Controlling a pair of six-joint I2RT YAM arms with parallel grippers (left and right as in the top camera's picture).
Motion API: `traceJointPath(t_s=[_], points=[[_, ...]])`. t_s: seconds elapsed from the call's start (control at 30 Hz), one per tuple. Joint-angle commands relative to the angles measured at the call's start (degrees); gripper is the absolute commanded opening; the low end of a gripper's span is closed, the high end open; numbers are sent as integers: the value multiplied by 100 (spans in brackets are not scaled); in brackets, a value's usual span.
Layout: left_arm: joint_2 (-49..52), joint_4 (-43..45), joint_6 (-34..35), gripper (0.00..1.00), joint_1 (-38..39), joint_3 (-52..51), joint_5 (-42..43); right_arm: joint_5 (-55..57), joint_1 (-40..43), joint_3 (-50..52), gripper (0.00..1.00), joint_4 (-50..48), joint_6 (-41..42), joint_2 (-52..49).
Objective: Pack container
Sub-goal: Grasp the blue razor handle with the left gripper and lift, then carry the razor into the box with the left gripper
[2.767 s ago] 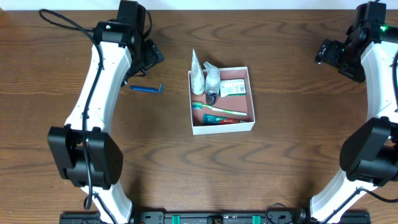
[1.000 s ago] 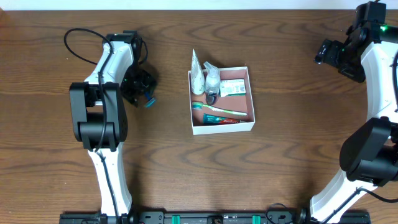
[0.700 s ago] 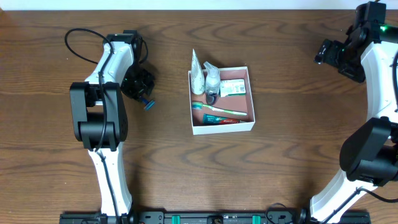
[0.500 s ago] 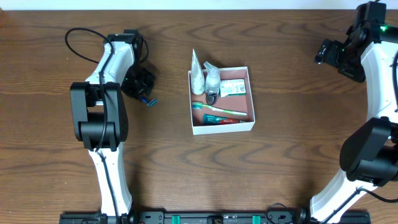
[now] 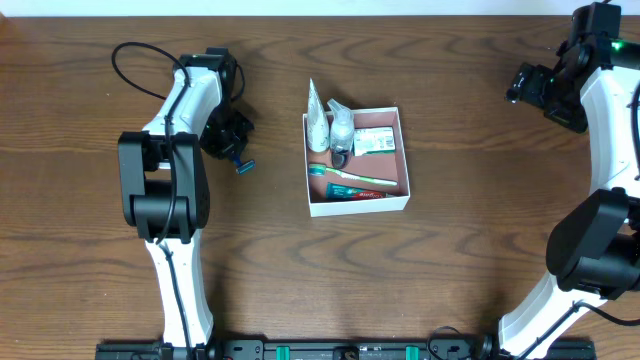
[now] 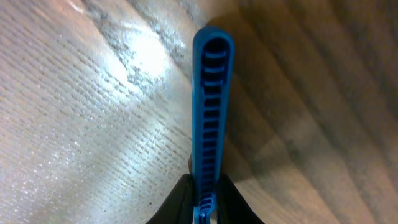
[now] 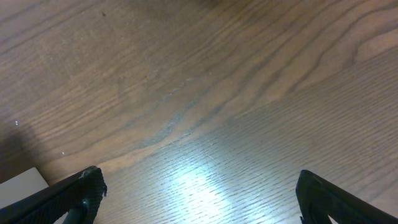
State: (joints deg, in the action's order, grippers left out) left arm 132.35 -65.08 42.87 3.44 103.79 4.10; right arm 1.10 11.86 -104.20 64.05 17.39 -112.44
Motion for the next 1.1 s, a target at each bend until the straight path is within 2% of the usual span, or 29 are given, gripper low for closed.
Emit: traceJointPath(t_s=[0.0, 0.37, 0.7, 0.9, 1.07], points=[[72, -157, -280, 13, 7, -4, -63, 39, 20, -94, 99, 4, -9, 157], [-492, -511, -1016, 13, 9, 179, -66, 39, 20, -94, 99, 7, -9, 157], [-2243, -632, -2197, 13, 195, 179, -66, 39, 20, -94, 99, 4, -9, 157], [-3373, -643, -2879, 13, 782, 179, -66, 39, 20, -94, 99, 7, -9, 157], [-3947, -529, -3738, 13, 1692, 179, -66, 39, 20, -94, 99, 4, -9, 157]])
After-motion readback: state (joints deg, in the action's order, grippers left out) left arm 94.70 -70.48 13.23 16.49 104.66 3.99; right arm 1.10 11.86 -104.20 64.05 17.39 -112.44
